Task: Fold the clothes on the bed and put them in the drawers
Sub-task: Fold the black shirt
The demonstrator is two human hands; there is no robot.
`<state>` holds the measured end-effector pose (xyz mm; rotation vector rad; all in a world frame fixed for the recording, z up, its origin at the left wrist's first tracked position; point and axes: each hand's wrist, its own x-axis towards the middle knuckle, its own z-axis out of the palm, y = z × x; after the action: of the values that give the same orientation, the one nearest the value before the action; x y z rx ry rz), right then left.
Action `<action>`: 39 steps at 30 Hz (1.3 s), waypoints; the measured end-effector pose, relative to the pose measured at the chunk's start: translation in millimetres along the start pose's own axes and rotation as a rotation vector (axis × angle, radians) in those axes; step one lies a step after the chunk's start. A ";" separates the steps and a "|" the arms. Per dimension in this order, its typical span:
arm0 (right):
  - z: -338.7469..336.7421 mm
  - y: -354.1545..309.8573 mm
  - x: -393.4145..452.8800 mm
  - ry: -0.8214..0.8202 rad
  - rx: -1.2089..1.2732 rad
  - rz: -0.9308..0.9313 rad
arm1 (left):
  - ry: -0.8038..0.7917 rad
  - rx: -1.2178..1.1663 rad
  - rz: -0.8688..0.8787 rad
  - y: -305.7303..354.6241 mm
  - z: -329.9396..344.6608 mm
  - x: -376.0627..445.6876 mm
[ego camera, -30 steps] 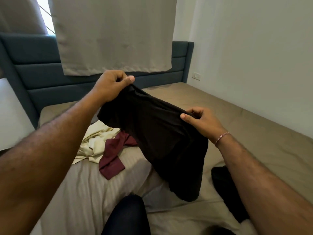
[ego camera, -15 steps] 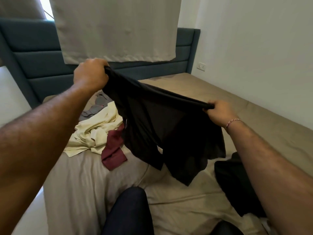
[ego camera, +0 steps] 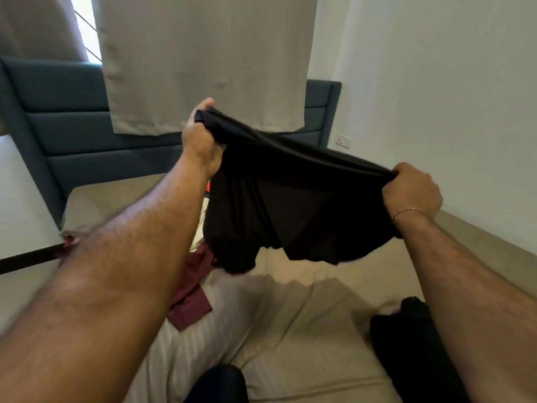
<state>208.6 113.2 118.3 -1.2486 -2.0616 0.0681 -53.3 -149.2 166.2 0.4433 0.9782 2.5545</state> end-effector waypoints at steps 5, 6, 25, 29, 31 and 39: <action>4.1 10.3 -22.6 0.242 0.382 0.052 | -0.070 -0.142 0.187 -0.1 -35.4 -10.6; 12.3 15.8 -36.3 0.218 0.366 0.008 | -0.042 -0.110 0.197 -8.6 -58.2 -22.9; 113.8 182.7 -327.9 -0.724 -0.290 -0.254 | 0.825 0.995 -0.136 -123.0 -377.3 -253.8; 125.7 195.2 -337.0 -0.750 -0.190 -0.162 | 0.847 0.841 -0.188 -124.3 -370.0 -255.0; 135.6 192.2 -340.1 -0.825 -0.054 0.013 | 0.917 0.651 -0.272 -121.4 -367.1 -255.0; 170.1 185.3 -332.6 -0.615 0.743 1.022 | 1.136 0.238 -0.537 -126.9 -367.1 -267.1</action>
<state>339.0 -0.1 -261.2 -1.7192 -1.3251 1.6712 59.4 -389.4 -223.5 -1.1921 1.4640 2.0578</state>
